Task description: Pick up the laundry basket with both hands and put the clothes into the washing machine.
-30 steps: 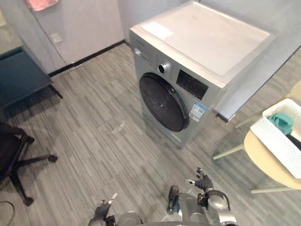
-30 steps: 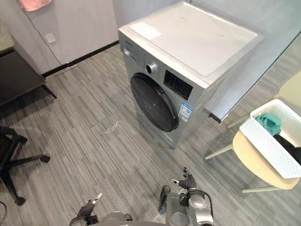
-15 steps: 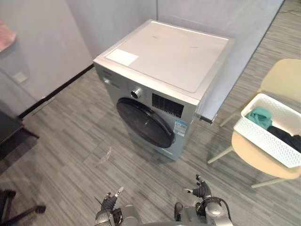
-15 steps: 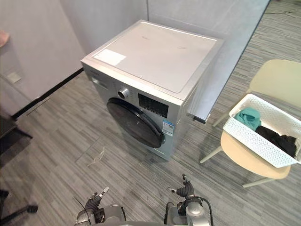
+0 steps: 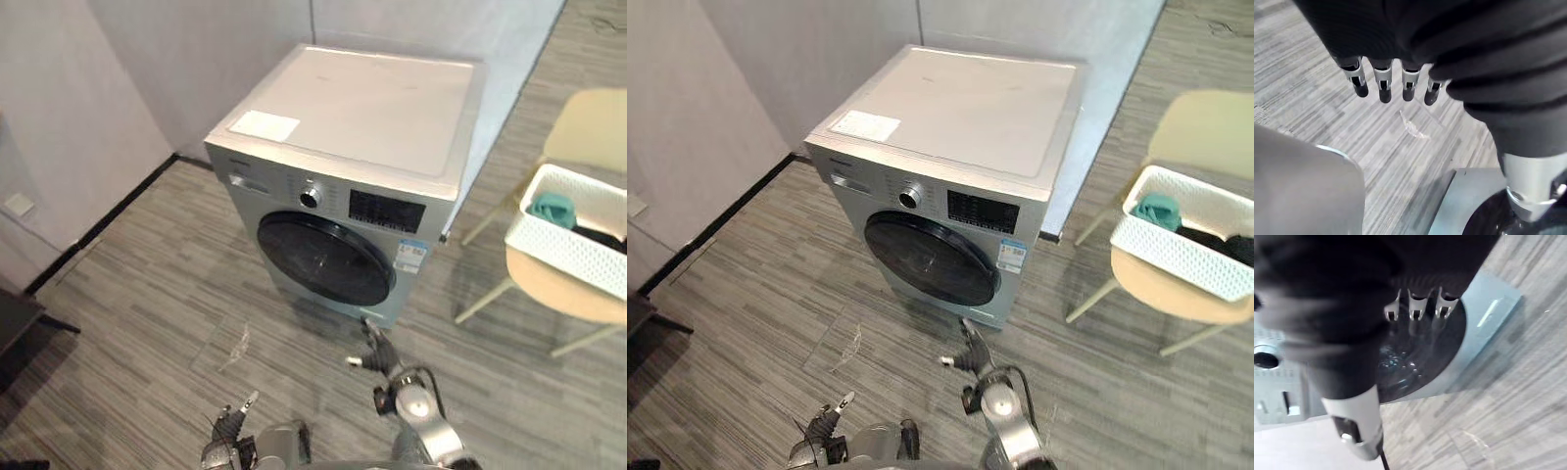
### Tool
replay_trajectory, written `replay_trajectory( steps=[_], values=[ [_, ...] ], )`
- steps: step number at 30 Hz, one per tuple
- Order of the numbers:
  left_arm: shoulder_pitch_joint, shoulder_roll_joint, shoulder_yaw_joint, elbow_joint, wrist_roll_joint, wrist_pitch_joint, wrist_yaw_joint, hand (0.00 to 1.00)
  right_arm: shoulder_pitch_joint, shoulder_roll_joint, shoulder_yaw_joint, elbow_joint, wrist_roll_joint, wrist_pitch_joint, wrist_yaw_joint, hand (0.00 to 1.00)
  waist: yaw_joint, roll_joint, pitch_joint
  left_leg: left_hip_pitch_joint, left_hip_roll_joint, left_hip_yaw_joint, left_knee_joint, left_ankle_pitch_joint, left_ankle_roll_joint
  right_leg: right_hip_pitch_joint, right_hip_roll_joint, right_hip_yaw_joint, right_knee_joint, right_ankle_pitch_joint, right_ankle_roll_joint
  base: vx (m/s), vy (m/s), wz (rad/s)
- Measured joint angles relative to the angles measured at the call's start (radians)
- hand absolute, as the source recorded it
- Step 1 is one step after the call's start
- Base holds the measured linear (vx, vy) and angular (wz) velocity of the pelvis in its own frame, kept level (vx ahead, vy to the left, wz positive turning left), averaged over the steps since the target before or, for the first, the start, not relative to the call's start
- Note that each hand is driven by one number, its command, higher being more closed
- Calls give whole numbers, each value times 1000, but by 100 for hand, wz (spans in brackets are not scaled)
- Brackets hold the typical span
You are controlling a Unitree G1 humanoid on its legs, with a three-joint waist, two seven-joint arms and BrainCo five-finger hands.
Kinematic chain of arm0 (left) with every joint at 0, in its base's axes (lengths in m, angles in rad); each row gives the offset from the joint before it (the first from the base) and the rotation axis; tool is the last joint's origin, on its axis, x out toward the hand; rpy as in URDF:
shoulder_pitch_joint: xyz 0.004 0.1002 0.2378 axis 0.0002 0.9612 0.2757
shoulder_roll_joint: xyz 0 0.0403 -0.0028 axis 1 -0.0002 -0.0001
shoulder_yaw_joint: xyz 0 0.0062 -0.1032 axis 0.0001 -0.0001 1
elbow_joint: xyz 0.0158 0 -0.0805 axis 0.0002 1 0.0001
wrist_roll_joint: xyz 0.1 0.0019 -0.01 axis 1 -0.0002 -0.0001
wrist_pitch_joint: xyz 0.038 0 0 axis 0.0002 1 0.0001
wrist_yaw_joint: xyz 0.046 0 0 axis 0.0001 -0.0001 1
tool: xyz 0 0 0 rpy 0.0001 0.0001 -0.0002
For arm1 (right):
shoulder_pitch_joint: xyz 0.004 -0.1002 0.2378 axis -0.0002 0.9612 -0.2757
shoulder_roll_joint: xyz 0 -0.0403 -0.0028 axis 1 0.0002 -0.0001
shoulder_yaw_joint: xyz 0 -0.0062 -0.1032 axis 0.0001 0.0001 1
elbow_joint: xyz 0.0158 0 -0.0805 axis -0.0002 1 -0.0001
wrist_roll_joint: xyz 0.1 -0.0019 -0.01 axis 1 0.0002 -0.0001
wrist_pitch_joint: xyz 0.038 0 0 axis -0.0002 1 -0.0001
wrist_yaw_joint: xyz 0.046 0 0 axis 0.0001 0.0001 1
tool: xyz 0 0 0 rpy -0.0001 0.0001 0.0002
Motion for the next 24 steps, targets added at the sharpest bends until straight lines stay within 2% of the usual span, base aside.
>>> replay_trajectory(
  steps=[1,2,3,4,5,6,9,11,13,16,19,23,24],
  values=[
    [-8,0,-2,0,0,0,0,0,-36,0,2,2,-8,0,-3,0,11,2,6,-2,7,25,-7,-2,5,-13,0,-36,-9,39,-33,-219,245,-123],
    [-18,5,-20,4,0,-2,-1,0,-105,-5,4,4,-21,0,-18,0,21,4,28,2,28,71,-35,7,40,-28,-13,-167,6,55,-93,-216,197,-90],
    [-23,13,-28,6,0,-8,-2,0,-139,-3,4,4,-29,-1,-28,0,22,6,43,11,26,88,-52,12,43,-48,-24,-254,94,14,-99,-158,176,-77],
    [-26,22,-35,-4,0,-8,-2,0,-183,-4,2,4,-32,-1,-42,0,29,-10,50,13,20,93,-57,13,41,-32,-21,-329,109,-27,-108,-87,143,-49],
    [-27,24,-37,-6,-1,-8,-2,0,-204,-4,-2,6,-37,-1,-46,0,36,-7,60,14,17,97,-55,13,41,-20,-20,-334,84,-30,-112,-81,156,-32],
    [-29,31,-44,-23,-2,-8,-2,0,-259,-5,-10,26,-52,-1,-61,0,37,-9,87,14,12,99,-54,20,34,-4,-20,-336,53,-15,-101,-104,112,-9],
    [-59,43,-56,-36,-24,-17,1,0,-384,-11,-51,87,-69,8,-111,0,41,-4,154,-3,-1,98,-49,34,46,-6,-32,-341,37,14,-72,-86,57,11],
    [-60,40,-55,-73,-66,-21,5,0,-469,-27,-85,95,-93,33,-149,0,51,2,196,-35,0,88,-45,42,44,-11,-28,-356,-5,44,-50,-37,1,11],
    [-62,38,-55,-98,-83,-22,6,0,-524,-42,-121,98,-121,45,-169,0,66,5,208,-65,5,83,-47,50,44,-20,-18,-366,-43,69,-49,9,-13,6],
    [-63,36,-54,-112,-96,-34,8,0,-595,-56,-179,98,-171,73,-207,0,68,4,228,-84,3,73,-56,67,52,-19,-11,-380,-83,97,-39,61,-11,9],
    [-65,29,-55,-123,-112,-43,21,0,-625,-65,-230,97,-220,94,-237,0,68,4,229,-101,-2,60,-69,78,58,-19,-10,-403,-103,100,-36,82,-9,15],
    [-73,20,-56,-163,-127,-50,26,0,-702,-81,-298,137,-277,138,-265,0,85,5,256,-100,-20,30,-128,125,39,-22,-15,-429,-113,99,-36,75,-51,22],
    [-85,19,-57,-171,-137,-54,27,0,-752,-84,-327,179,-316,169,-275,0,92,4,270,-99,-19,19,-146,140,29,-24,-10,-432,-113,99,-37,0,-89,25]
  ],
)
